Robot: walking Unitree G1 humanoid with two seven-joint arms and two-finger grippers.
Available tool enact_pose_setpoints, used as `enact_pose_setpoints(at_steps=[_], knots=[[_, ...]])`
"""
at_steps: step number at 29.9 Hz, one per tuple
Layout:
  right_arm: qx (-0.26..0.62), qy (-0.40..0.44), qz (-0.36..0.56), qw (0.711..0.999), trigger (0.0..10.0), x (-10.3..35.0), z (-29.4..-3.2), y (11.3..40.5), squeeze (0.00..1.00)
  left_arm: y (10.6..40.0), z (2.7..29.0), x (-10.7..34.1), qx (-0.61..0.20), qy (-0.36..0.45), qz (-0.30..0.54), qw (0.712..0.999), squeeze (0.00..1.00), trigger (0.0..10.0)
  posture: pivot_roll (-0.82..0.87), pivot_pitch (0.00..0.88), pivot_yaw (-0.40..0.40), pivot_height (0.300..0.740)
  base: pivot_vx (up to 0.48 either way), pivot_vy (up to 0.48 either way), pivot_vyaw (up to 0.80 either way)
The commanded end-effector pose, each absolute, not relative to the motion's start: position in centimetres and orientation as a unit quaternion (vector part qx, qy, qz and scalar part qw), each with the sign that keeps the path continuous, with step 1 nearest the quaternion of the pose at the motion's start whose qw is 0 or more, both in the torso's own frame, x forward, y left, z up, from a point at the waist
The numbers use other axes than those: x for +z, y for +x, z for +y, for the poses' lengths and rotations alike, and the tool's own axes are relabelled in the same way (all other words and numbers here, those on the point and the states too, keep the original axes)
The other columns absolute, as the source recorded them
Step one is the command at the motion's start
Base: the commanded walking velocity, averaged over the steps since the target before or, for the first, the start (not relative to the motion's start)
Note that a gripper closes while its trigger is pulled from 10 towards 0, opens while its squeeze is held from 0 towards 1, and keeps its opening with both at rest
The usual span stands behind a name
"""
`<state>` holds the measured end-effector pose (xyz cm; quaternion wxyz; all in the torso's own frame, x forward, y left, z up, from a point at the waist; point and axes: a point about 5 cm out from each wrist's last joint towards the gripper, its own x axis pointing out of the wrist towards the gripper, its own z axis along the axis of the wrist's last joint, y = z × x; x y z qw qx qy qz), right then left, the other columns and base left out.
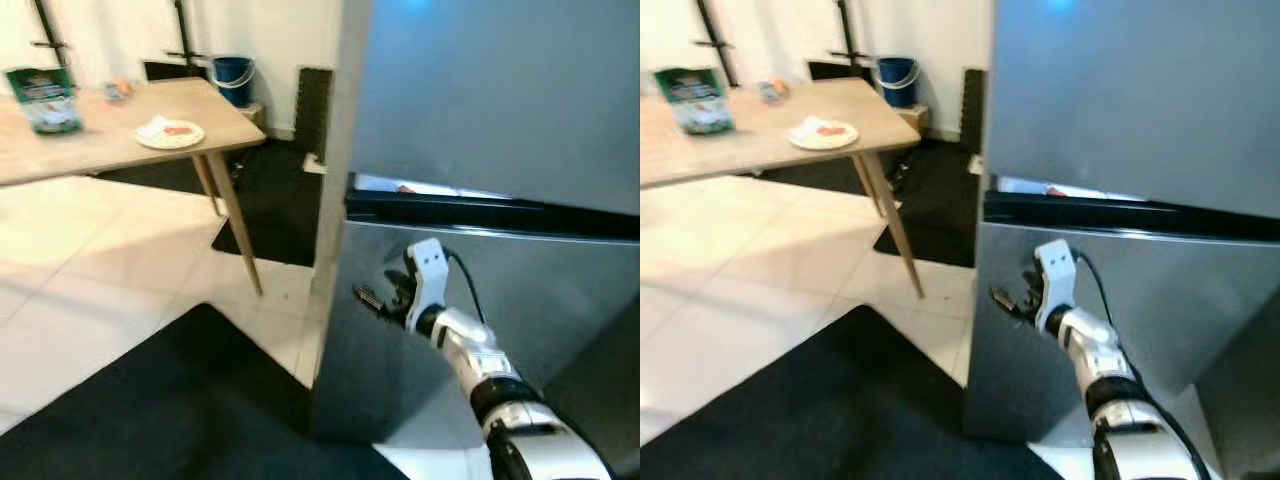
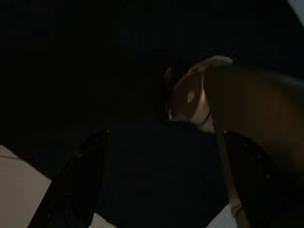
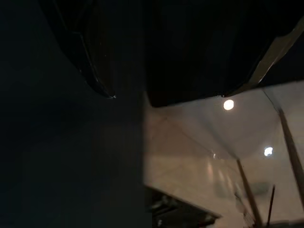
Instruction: Restocking fridge
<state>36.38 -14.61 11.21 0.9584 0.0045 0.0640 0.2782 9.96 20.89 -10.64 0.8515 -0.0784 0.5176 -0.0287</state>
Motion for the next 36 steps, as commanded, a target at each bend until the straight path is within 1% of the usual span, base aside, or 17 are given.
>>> enact_pose_setpoints(at_steps=[1,10,17,19,21,22,24,25,26,27,28,29,30,32,33,35,36], knots=[[0.260,-0.031,0.068,0.963,10.0,11.7,-14.9,36.9,0.00,9.1,19.7,-11.0,-0.044,-0.085,0.529,0.843,0.00,10.0,-0.04,0.022,-0.078,0.740,0.000,0.000,0.64],[0.209,-0.119,0.062,0.969,10.0,13.4,-15.5,38.5,0.00,9.0,19.7,-11.0,-0.039,-0.085,0.528,0.844,0.00,10.0,-0.02,0.032,-0.090,0.740,0.000,0.000,0.61],[0.189,-0.168,0.069,0.965,10.0,14.4,-15.7,39.2,0.00,8.6,19.9,-11.1,-0.035,-0.086,0.530,0.843,0.00,10.0,-0.01,0.050,-0.095,0.740,0.000,0.000,0.00],[0.241,-0.124,0.081,0.959,10.0,14.2,-15.1,39.0,0.00,8.2,20.0,-11.2,-0.034,-0.086,0.533,0.841,0.00,10.0,-0.01,0.055,-0.094,0.740,0.000,0.000,0.00],[0.327,-0.070,0.081,0.939,10.0,14.0,-14.3,38.3,0.00,7.9,20.0,-11.2,-0.034,-0.086,0.536,0.839,0.00,10.0,-0.01,0.059,-0.092,0.740,0.000,0.000,0.00],[0.327,-0.070,0.081,0.939,10.0,14.0,-14.3,38.3,0.00,7.9,20.0,-11.2,-0.034,-0.086,0.536,0.839,0.00,10.0,-0.01,0.059,-0.092,0.740,0.000,0.000,0.00],[0.364,-0.056,0.080,0.926,10.0,13.9,-14.2,37.9,0.00,7.8,20.0,-11.2,-0.035,-0.086,0.537,0.838,0.00,10.0,-0.02,0.060,-0.091,0.740,0.000,0.000,0.00],[0.389,-0.051,0.079,0.916,9.3,13.7,-14.3,37.6,0.00,7.7,19.9,-11.3,-0.036,-0.086,0.538,0.838,0.00,10.0,-0.02,0.061,-0.090,0.740,0.000,0.000,0.00],[0.405,-0.052,0.083,0.909,4.0,13.4,-14.6,37.3,0.00,7.7,19.9,-11.3,-0.036,-0.086,0.539,0.837,0.00,10.0,-0.02,0.061,-0.089,0.740,0.000,0.000,0.00],[0.405,-0.052,0.083,0.909,4.0,13.4,-14.6,37.3,0.00,7.7,19.9,-11.3,-0.036,-0.086,0.539,0.837,0.00,10.0,-0.02,0.061,-0.089,0.740,0.000,0.000,0.00],[0.413,-0.059,0.094,0.904,0.0,13.1,-15.1,37.0,0.00,7.7,19.9,-11.3,-0.037,-0.086,0.539,0.837,0.00,10.0,-0.02,0.060,-0.089,0.740,0.000,0.000,0.00],[0.424,-0.080,0.112,0.895,0.0,12.5,-15.6,36.7,0.00,7.8,19.9,-11.3,-0.037,-0.086,0.539,0.837,0.00,10.0,-0.02,0.060,-0.088,0.740,0.000,0.000,0.00],[0.424,-0.080,0.112,0.895,0.0,12.5,-15.6,36.7,0.00,7.8,19.9,-11.3,-0.037,-0.086,0.539,0.837,0.00,10.0,-0.02,0.060,-0.088,0.740,0.000,0.000,0.00],[0.421,-0.131,0.156,0.884,0.0,11.4,-16.6,36.2,0.00,7.9,19.9,-11.2,-0.038,-0.087,0.538,0.837,0.00,10.0,-0.03,0.060,-0.086,0.740,0.000,0.000,0.00],[0.400,-0.157,0.172,0.886,0.0,11.1,-17.2,36.3,0.00,7.9,19.9,-11.2,-0.040,-0.087,0.538,0.838,0.00,10.0,-0.03,0.062,-0.084,0.740,0.000,0.000,0.00],[0.386,-0.170,0.180,0.889,0.0,11.0,-17.6,36.3,0.00,7.9,19.8,-11.2,-0.040,-0.087,0.538,0.838,0.00,10.0,-0.03,0.062,-0.084,0.740,0.000,0.000,0.00],[0.360,-0.210,0.191,0.889,0.0,11.0,-18.3,36.5,0.00,8.0,19.8,-11.2,-0.041,-0.087,0.538,0.838,0.00,10.0,-0.03,0.061,-0.084,0.740,0.000,0.000,0.00]])
